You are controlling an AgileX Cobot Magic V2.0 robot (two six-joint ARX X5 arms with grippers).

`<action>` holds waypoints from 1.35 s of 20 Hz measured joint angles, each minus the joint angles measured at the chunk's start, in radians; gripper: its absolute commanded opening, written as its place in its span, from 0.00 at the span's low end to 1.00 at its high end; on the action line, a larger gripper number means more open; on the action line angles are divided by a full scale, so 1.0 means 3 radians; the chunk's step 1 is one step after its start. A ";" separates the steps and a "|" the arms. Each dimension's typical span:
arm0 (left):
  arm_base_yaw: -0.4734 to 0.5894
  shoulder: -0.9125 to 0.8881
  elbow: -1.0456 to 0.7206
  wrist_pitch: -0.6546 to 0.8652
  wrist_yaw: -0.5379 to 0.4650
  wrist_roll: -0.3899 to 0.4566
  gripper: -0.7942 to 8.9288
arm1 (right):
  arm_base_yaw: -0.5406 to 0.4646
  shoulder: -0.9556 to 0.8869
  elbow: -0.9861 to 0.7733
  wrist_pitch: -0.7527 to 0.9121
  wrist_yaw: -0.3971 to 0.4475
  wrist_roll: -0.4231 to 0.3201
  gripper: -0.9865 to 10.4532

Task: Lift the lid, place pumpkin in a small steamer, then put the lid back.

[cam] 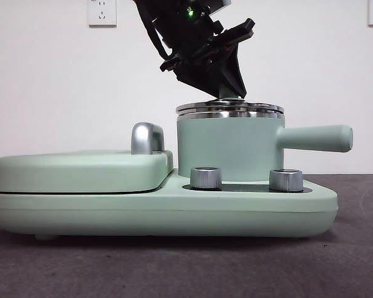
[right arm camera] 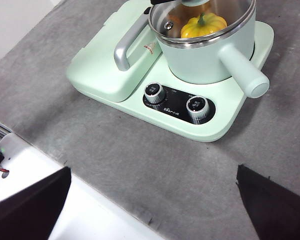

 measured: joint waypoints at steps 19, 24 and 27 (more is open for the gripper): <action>0.0098 0.0127 0.0062 0.0072 0.0833 0.0671 0.10 | 0.0000 0.0000 0.0000 0.0000 0.0001 0.0005 0.55; 0.0112 0.0130 0.0062 0.0069 0.0890 0.0722 0.11 | 0.0000 0.0000 0.0000 0.0000 0.0003 0.0011 0.55; 0.0112 0.0130 0.0062 0.0069 0.0893 0.0721 0.29 | 0.0000 0.0000 0.0000 0.0000 0.0003 0.0011 0.55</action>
